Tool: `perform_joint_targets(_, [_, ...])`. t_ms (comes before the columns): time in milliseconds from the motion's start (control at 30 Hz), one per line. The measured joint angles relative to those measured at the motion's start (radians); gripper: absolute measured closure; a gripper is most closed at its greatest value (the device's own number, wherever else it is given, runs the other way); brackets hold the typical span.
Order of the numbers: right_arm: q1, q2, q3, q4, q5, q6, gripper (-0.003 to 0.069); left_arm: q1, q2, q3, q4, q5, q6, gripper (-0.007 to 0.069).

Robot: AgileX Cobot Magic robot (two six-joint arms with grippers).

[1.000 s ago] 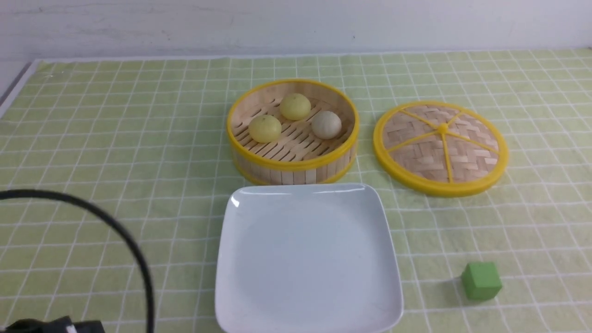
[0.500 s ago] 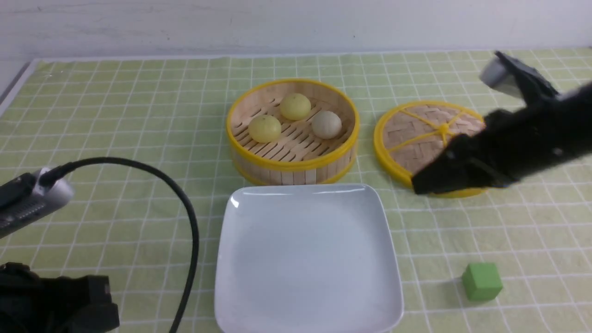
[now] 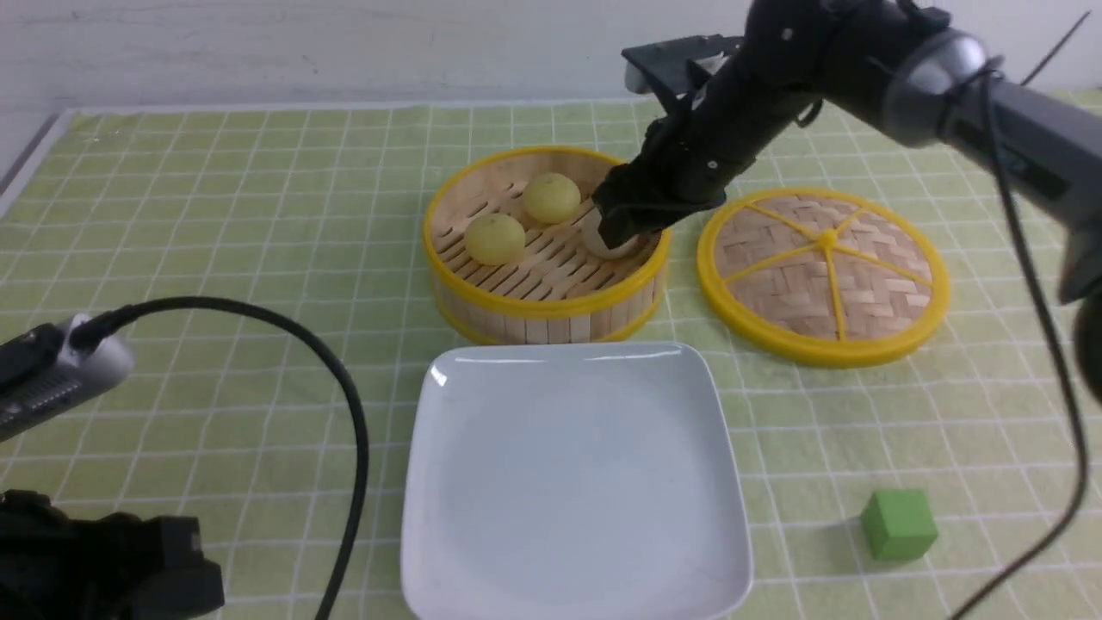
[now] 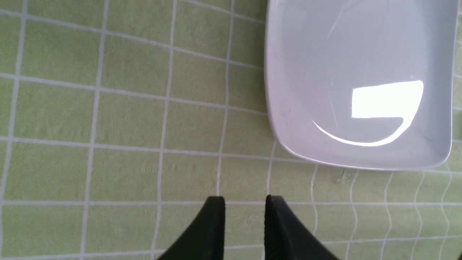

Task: Put the steamed buns into the plate on the green tablecloth.
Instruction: 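Reach toward a bun in the bamboo steamer with the right gripper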

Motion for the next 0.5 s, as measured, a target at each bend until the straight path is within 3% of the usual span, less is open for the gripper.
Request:
perform_joint_targets(167, [0.0,0.195,-0.295,-0.066,0.059,0.075,0.0245,0.0,0.0,0.0,0.002,0.0,0.0,0.0426])
perform_joint_targets(267, [0.0,0.265,-0.383,-0.06,0.064,0.081,0.0295,0.0,0.0,0.0,0.004,-0.001,0.0,0.0426])
perform_joint_targets(367, [0.005,0.282,-0.422,-0.061,0.096,0.082,0.0443,0.0,0.0,0.0,0.011,-0.001,0.0,0.0424])
perform_joint_targets(433, [0.012,0.272,-0.448,-0.064,0.137,0.082,0.0579,0.0,0.0,0.0,0.014,-0.001,0.0,0.0422])
perform_joint_targets(500, [0.028,0.249,-0.475,-0.082,0.2,0.082,0.0636,0.0,0.0,0.0,0.023,-0.001,0.0,0.0418])
